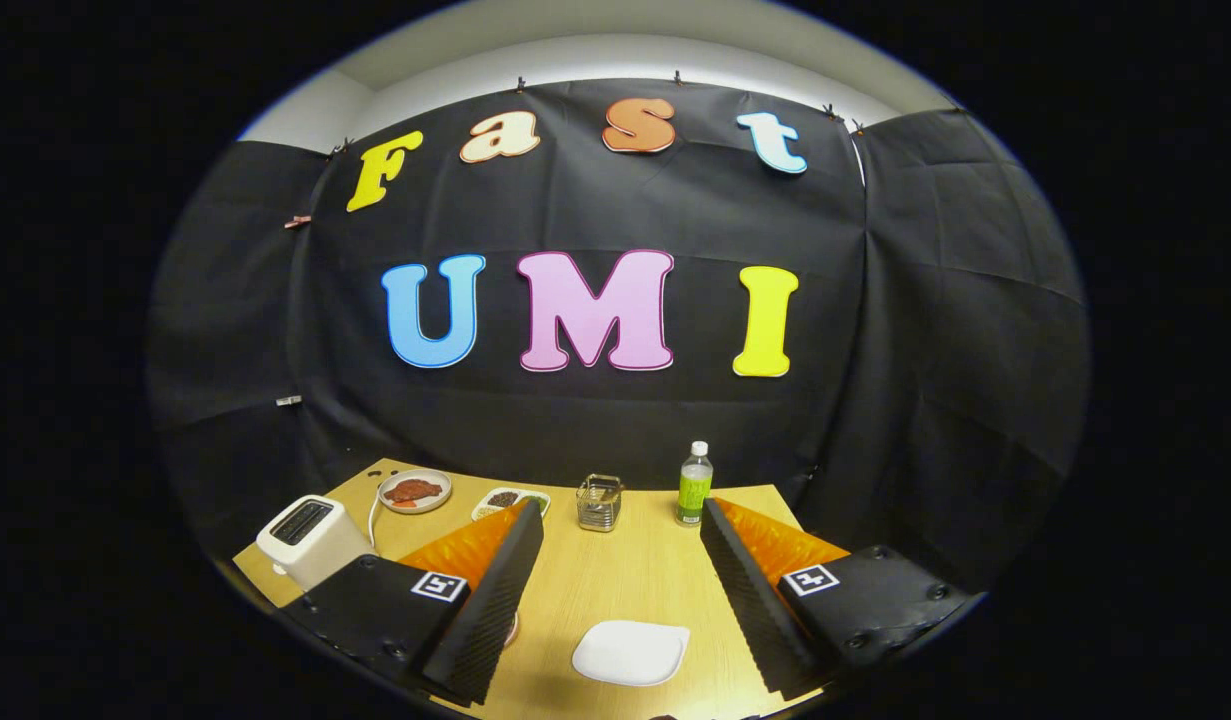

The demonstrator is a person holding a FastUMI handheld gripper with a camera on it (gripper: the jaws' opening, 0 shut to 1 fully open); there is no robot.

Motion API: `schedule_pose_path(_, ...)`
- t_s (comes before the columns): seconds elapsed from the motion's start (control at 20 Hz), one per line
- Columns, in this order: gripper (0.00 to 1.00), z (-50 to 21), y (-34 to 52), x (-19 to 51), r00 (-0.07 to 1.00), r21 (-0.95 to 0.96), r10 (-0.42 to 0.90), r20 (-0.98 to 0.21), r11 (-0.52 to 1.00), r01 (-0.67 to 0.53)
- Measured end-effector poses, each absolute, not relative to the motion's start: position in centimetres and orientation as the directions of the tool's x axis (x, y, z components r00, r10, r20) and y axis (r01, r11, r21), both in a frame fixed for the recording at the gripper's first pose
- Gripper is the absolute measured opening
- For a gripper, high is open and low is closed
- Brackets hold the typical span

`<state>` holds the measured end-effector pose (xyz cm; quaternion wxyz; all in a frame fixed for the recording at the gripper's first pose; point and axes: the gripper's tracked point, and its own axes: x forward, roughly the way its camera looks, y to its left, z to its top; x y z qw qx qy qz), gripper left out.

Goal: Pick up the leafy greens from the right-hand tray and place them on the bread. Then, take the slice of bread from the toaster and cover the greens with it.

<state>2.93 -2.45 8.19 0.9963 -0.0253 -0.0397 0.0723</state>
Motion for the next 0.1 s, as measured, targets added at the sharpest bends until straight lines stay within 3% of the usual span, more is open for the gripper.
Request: schedule_pose_path(0.1,0.98,8.10,-2.86,3.20,0.987,-0.044,0.144,0.067,0.989,-0.141)
